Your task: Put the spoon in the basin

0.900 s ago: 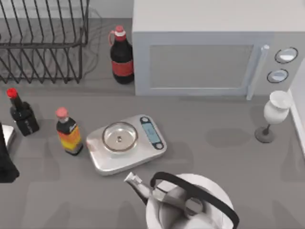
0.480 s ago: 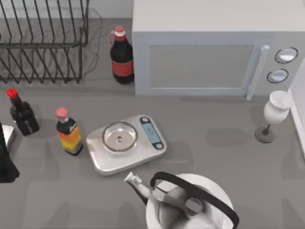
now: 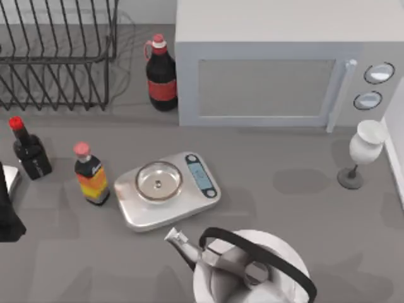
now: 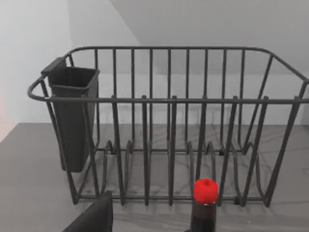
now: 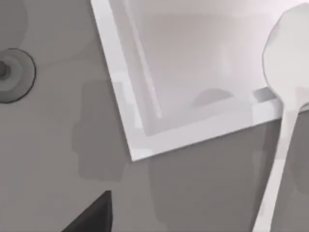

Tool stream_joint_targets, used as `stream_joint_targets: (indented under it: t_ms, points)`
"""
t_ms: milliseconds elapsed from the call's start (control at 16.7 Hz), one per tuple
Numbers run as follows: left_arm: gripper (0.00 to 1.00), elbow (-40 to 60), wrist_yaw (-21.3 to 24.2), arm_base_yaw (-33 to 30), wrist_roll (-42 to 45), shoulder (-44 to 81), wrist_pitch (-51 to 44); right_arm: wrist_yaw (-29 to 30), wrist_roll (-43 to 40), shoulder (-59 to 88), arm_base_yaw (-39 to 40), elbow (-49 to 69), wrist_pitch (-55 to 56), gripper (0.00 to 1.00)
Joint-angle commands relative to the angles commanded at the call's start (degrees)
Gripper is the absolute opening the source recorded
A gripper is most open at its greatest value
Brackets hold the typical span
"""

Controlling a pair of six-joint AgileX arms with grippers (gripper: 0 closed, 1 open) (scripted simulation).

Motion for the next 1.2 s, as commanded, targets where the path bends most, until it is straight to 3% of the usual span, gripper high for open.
stream_joint_targets:
  t_ms: [540, 960, 1200]
  points:
    - [1.0, 0.0, 0.0, 0.0, 0.0, 0.0, 0.0, -0.05, 7.74, 29.51, -4.42, 19.91, -21.22, 1.0]
    - [1.0, 0.0, 0.0, 0.0, 0.0, 0.0, 0.0, -0.05, 7.98, 30.66, -4.29, 20.66, -21.82, 1.0]
    - [1.0, 0.0, 0.0, 0.0, 0.0, 0.0, 0.0, -0.14, 7.64, 35.76, -4.6, 21.43, -15.59, 1.0]
